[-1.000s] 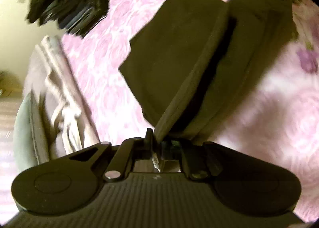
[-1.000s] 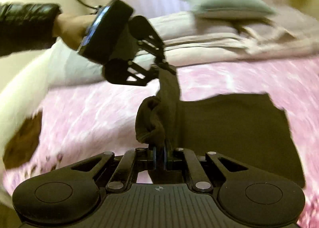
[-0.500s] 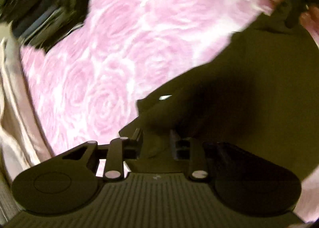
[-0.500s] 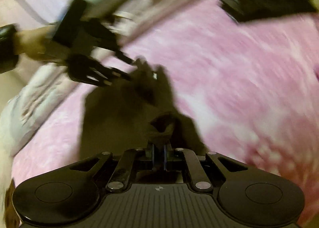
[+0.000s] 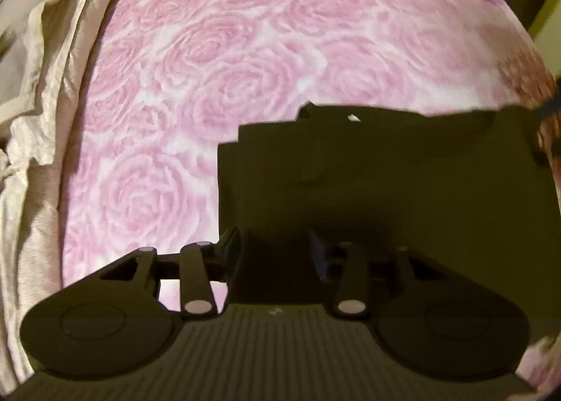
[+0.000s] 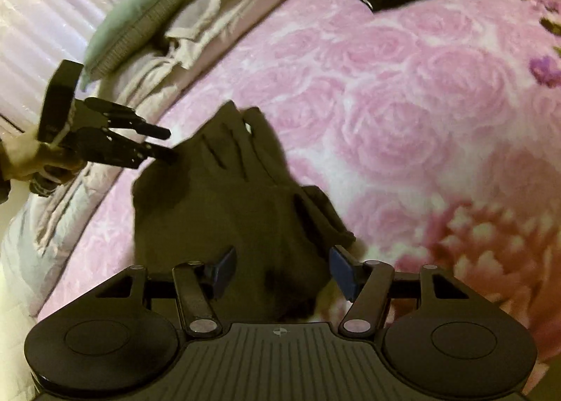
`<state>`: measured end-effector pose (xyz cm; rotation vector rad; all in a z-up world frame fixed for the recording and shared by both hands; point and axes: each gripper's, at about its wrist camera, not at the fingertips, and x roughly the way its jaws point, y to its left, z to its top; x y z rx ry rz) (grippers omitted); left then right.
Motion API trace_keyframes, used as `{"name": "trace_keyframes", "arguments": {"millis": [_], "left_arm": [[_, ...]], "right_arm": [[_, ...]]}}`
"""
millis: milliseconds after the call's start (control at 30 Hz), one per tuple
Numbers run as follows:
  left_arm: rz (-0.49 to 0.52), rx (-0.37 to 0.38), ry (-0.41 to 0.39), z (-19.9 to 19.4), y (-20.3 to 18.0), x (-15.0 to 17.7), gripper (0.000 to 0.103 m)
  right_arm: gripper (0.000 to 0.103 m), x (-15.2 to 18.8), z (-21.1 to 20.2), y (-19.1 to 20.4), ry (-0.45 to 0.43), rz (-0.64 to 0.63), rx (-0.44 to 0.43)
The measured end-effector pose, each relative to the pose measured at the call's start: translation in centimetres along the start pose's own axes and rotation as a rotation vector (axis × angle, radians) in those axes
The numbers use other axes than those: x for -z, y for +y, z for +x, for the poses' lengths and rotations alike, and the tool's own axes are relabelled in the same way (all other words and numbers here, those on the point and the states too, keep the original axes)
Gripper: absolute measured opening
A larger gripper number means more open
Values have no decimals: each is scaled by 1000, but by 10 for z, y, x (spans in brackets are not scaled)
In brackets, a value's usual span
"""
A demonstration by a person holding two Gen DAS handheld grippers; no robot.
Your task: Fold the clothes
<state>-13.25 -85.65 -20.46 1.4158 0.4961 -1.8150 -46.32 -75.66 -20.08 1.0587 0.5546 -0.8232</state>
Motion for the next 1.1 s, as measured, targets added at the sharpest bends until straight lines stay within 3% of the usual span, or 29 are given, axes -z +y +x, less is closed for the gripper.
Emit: {"name": "trace_keyframes", "arguments": {"millis": [100,200,400,433,467,533,600,667,867,1100], "left_arm": [[-48,21,-32,14,13,-9,39],[-128,102,-48,29,29,-21,39],[-195,184,0,55,41,-32,39],[-207,193,-1,57,42,-32,36],[-215,198,-11,54,44,-31,22],[-230,209,-33,50,46,-29,2],[-244,215,-55,43,49,-25,2],[-252,214,-82,30,51,-22,1],[-283,193,-188,-14,69,-19,2],[-286,188,-138,33,68,-23,2]], "right_arm": [[62,4,4,-5,5,43,5],[62,8,4,-6,6,61,-2],[62,12,10,-5,8,86,-3],[62,13,10,-5,9,88,-3],[62,14,11,-4,11,90,-2],[50,14,12,-4,14,98,5],[16,13,13,-9,23,135,23],[2,10,10,-12,31,165,44],[0,-11,-28,0,-46,96,120],[0,-11,-3,-16,-6,148,72]]}}
